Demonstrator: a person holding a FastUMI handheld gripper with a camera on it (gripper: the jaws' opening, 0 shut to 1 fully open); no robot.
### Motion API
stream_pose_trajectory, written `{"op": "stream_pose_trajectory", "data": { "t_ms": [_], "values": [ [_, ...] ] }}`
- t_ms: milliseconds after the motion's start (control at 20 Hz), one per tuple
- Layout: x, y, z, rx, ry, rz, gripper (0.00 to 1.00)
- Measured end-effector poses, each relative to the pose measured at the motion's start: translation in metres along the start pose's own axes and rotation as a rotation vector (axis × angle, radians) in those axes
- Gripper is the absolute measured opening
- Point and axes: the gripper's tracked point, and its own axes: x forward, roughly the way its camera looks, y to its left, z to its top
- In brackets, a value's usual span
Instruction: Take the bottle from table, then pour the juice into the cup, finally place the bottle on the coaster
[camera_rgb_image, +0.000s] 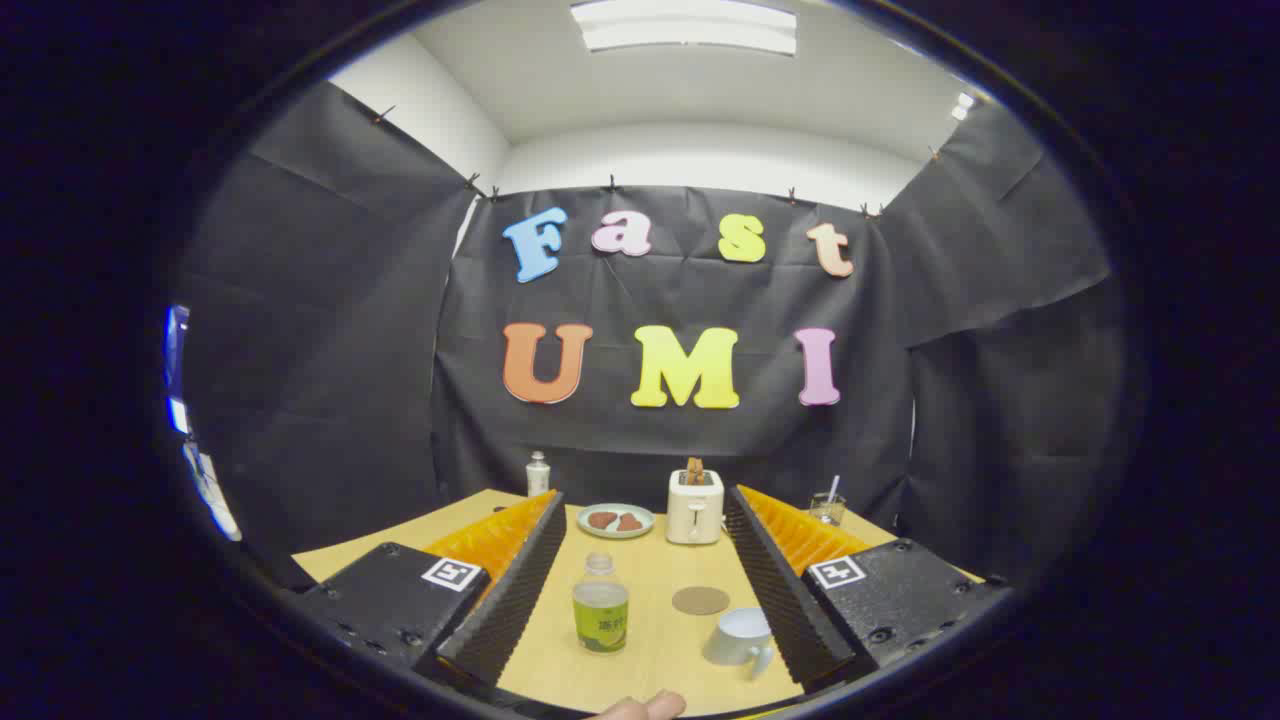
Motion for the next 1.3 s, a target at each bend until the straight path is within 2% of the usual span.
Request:
{"op": "stream_pose_trajectory", "data": {
  "t_ms": [1150,1300],
  "values": [
    [0.023,0.016,-0.026,0.064,0.085,0.060,1.00],
    [0.032,0.018,-0.035,0.051,0.093,0.041,1.00]
  ]
}}
